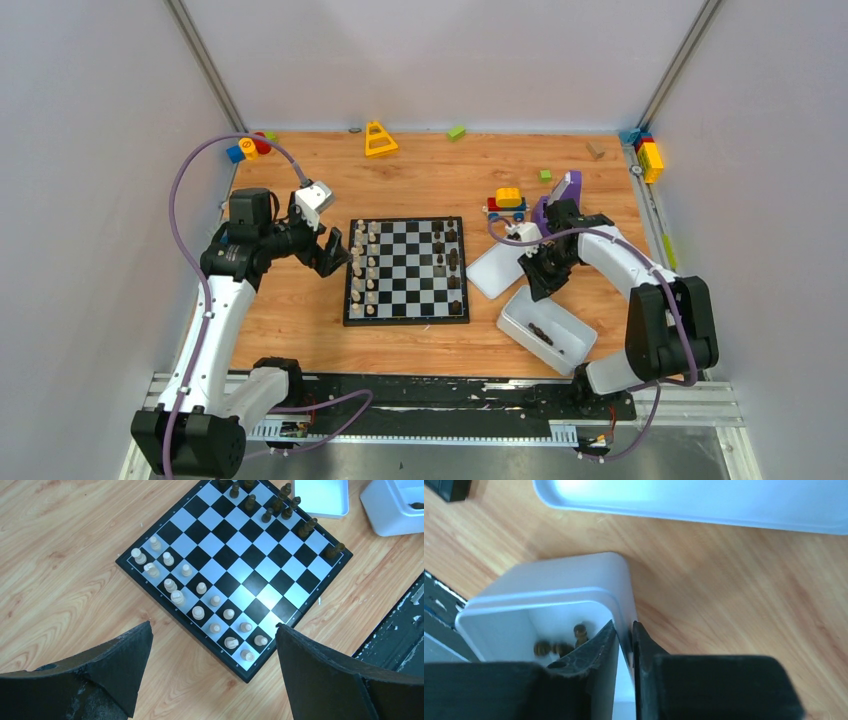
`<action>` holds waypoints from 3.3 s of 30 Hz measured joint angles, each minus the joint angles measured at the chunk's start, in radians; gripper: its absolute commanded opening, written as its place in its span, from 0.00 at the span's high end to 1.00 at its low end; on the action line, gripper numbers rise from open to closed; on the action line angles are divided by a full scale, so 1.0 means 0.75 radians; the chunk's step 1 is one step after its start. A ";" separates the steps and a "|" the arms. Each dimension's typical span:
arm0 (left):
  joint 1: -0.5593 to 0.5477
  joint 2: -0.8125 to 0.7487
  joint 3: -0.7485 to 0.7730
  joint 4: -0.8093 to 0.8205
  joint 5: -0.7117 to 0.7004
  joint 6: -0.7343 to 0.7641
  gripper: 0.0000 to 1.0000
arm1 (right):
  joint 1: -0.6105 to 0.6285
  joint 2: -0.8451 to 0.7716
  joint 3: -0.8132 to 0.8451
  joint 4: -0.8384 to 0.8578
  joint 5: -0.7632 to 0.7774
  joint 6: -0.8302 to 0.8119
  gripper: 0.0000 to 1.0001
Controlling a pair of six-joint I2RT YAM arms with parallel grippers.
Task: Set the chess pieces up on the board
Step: Adjust the storage box at the center of the board, then pick up the chess piece from the storage box.
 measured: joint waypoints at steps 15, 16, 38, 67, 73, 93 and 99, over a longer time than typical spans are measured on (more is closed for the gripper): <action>0.000 0.000 0.000 0.000 0.001 0.001 0.00 | -0.036 0.055 0.094 0.080 0.367 0.296 0.97; -0.001 0.001 0.000 0.000 0.001 0.001 0.00 | -0.039 0.053 0.094 0.080 0.387 0.304 0.96; 0.000 0.078 0.001 -0.003 -0.047 0.010 0.00 | -0.084 -0.211 0.072 0.063 0.464 0.298 0.60; 0.000 0.079 -0.007 0.010 -0.034 0.040 0.00 | 0.197 -0.258 -0.309 0.143 0.672 0.173 0.60; 0.000 0.077 -0.017 0.012 -0.029 0.043 0.00 | 0.226 -0.201 -0.324 0.192 0.798 0.204 0.59; -0.001 0.062 -0.023 0.019 -0.025 0.059 0.00 | 0.230 -0.117 -0.326 0.227 0.867 0.242 0.80; 0.000 0.062 -0.023 0.019 -0.025 0.069 0.00 | 0.223 -0.119 -0.306 0.212 0.836 0.232 0.86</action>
